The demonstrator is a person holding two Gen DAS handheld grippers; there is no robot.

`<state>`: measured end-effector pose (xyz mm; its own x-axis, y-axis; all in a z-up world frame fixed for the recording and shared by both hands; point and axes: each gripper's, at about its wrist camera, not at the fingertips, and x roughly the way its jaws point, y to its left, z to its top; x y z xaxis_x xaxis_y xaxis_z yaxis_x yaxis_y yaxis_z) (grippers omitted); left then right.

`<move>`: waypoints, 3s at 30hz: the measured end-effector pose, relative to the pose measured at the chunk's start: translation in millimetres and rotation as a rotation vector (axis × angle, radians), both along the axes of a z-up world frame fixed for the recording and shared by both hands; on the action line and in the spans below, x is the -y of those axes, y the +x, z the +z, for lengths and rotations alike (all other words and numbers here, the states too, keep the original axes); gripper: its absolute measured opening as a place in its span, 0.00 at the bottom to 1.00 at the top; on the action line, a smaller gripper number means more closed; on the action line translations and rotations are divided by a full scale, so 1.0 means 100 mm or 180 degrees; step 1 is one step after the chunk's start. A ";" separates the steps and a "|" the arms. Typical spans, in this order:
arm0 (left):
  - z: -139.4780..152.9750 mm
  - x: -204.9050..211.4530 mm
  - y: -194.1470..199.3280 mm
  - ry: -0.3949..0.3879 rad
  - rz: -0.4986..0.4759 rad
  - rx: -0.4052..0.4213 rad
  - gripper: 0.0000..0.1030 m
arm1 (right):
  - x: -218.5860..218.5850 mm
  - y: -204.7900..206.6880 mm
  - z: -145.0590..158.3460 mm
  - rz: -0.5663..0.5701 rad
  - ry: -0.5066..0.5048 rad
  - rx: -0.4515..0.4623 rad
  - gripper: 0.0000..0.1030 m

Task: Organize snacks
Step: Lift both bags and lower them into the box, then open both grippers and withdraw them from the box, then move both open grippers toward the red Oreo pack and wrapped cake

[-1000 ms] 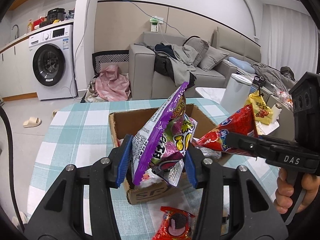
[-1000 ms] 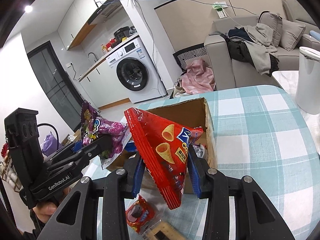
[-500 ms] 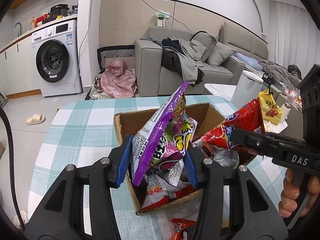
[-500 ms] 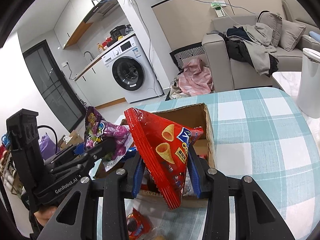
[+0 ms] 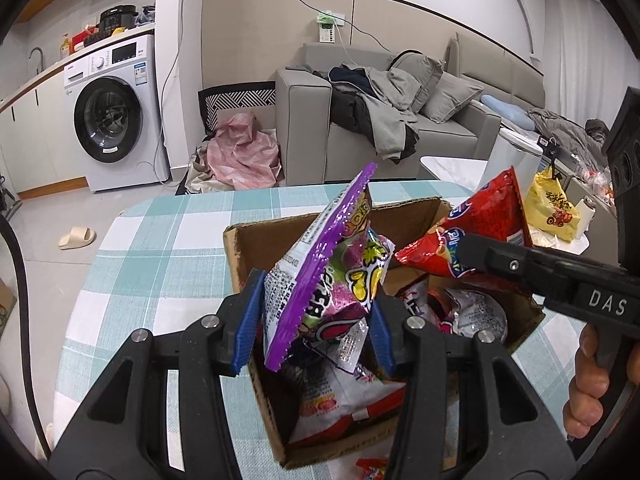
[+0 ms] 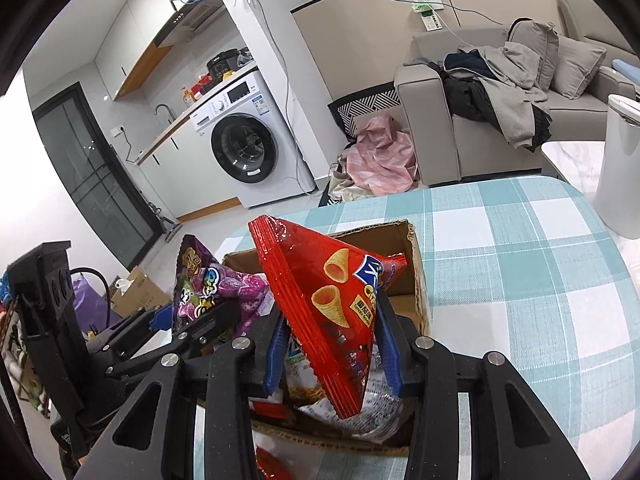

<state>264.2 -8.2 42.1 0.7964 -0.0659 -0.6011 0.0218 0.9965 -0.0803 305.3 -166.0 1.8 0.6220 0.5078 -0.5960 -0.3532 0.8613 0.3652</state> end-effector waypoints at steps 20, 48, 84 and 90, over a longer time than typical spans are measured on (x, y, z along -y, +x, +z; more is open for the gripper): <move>-0.14 0.10 -0.06 -0.0077 -0.0159 -0.0154 0.55 | 0.08 -0.04 -0.01 0.0000 -0.0039 0.0154 0.56; -0.01 0.01 -1.38 -0.0029 -0.0043 0.0148 0.99 | 0.34 -0.95 -0.22 0.0128 -0.0233 0.0080 1.00; -0.40 -0.01 -1.38 0.0017 0.0009 -0.0229 0.99 | -0.38 -1.37 -1.06 0.0779 -0.1404 -0.0496 1.00; -0.48 0.00 -1.33 0.0031 -0.0012 -0.0293 0.99 | -0.32 -1.39 -1.10 0.0898 -0.1429 -0.0564 1.00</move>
<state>131.7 -8.4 -5.7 0.7375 -0.0626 -0.6725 0.0186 0.9972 -0.0725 166.8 -134.0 -108.3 0.3695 0.3122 -0.8752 -0.5591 0.8270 0.0590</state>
